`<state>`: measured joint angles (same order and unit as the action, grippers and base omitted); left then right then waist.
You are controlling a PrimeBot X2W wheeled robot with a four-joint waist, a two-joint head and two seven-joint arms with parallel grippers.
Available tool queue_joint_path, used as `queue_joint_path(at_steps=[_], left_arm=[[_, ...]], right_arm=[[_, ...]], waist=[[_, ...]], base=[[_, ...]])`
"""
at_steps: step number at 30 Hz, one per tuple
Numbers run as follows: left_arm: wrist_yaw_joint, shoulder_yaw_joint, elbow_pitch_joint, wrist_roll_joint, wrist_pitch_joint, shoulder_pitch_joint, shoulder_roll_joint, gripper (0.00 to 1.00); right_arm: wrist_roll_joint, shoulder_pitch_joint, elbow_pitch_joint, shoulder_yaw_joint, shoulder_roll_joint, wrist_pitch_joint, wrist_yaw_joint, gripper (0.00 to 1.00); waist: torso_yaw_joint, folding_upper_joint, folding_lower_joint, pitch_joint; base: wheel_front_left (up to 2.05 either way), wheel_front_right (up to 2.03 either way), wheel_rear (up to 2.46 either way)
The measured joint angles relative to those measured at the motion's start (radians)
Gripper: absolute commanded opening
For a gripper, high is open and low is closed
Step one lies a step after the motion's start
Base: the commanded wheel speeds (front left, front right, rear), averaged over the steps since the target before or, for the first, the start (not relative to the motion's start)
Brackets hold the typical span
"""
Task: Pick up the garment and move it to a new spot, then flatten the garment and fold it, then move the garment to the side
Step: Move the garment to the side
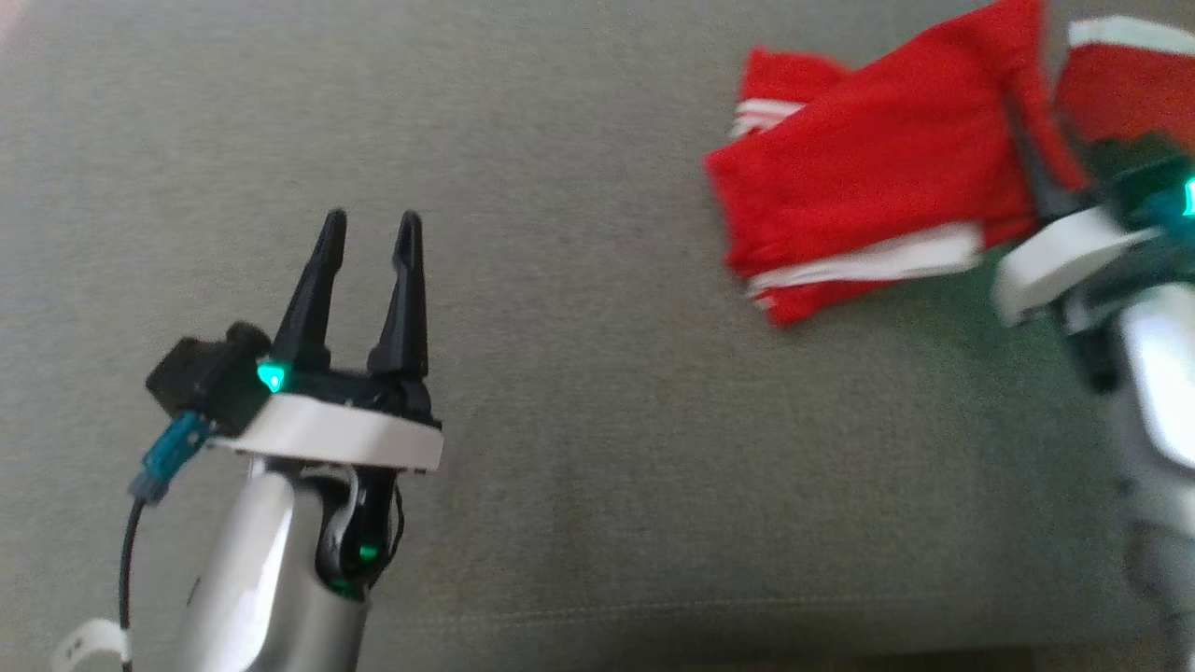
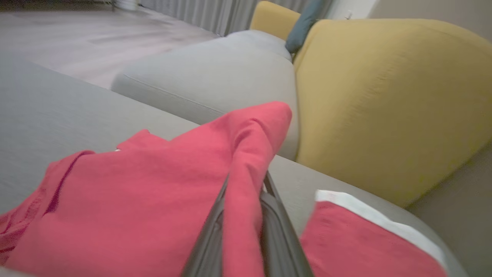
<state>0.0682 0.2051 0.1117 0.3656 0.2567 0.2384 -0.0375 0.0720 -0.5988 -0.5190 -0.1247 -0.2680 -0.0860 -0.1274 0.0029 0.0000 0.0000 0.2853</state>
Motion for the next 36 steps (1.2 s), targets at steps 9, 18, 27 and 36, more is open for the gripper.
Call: queue_joint_path(at_steps=[9,18,27,36], left_arm=[[0.029,0.005,-0.01,-0.021,0.0,0.077,0.0,1.0],[0.047,-0.012,-0.01,-0.039,0.0,0.119,0.0,1.0],[0.055,-0.019,0.004,-0.049,0.0,0.124,0.0,1.0],[0.056,-0.018,0.024,-0.047,0.0,0.128,0.001,1.0]], right_arm=[[-0.046,-0.026,0.075,0.082,-0.197,0.082,0.0,0.0],[-0.054,-0.024,0.188,0.157,-0.22,0.139,0.0,0.0],[-0.053,-0.021,0.261,0.19,-0.174,0.145,0.0,1.0],[-0.051,0.001,0.321,0.189,-0.137,0.142,0.0,1.0]], waist=[[-0.087,0.0,0.0001,0.104],[-0.129,0.0,0.0001,0.191],[-0.148,0.0,0.0,0.214],[-0.138,0.0,0.0,0.164]], base=[[0.0,0.0,0.0],[0.0,0.0,0.0],[0.0,0.0,0.0],[0.0,0.0,0.0]])
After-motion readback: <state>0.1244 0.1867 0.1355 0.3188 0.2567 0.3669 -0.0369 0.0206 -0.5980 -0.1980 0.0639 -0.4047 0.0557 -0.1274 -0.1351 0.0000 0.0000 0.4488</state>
